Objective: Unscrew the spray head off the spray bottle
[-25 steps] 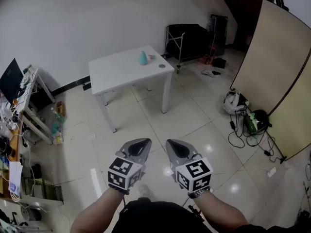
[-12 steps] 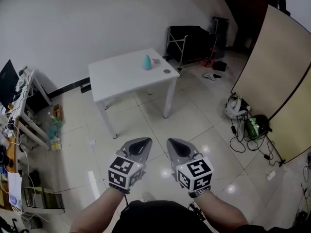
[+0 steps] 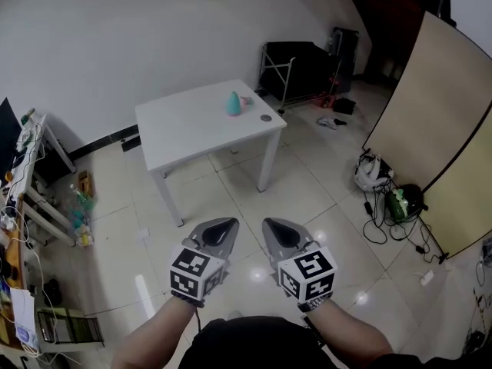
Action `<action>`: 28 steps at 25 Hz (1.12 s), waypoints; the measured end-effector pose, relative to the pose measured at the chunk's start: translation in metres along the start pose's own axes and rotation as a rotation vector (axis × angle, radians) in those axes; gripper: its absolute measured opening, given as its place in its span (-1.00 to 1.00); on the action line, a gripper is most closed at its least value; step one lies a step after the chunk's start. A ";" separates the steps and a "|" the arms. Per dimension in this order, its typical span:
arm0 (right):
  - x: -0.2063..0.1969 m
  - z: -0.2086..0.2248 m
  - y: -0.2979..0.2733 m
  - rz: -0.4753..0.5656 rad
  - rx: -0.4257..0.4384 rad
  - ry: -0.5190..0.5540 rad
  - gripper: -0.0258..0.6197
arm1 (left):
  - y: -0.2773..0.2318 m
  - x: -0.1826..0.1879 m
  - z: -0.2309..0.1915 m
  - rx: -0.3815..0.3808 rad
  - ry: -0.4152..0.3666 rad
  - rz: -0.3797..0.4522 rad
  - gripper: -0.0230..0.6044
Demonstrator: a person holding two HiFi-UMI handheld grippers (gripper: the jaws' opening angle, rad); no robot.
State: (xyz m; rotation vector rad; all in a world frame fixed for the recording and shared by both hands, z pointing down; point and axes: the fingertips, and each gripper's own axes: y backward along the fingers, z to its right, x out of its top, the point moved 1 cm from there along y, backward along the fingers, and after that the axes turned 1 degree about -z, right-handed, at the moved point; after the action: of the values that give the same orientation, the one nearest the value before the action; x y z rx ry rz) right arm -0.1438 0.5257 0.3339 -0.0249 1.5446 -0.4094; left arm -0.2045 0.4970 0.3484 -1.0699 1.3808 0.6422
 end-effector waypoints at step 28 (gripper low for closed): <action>0.015 0.128 -0.091 0.000 0.075 -0.036 -0.94 | -0.137 0.023 -0.060 0.074 0.002 -0.052 -0.88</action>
State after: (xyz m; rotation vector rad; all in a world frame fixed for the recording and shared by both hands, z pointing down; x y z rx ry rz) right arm -0.0424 0.4060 0.3491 0.0263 1.4928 -0.4646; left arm -0.1080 0.3818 0.3649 -1.0446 1.3637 0.5477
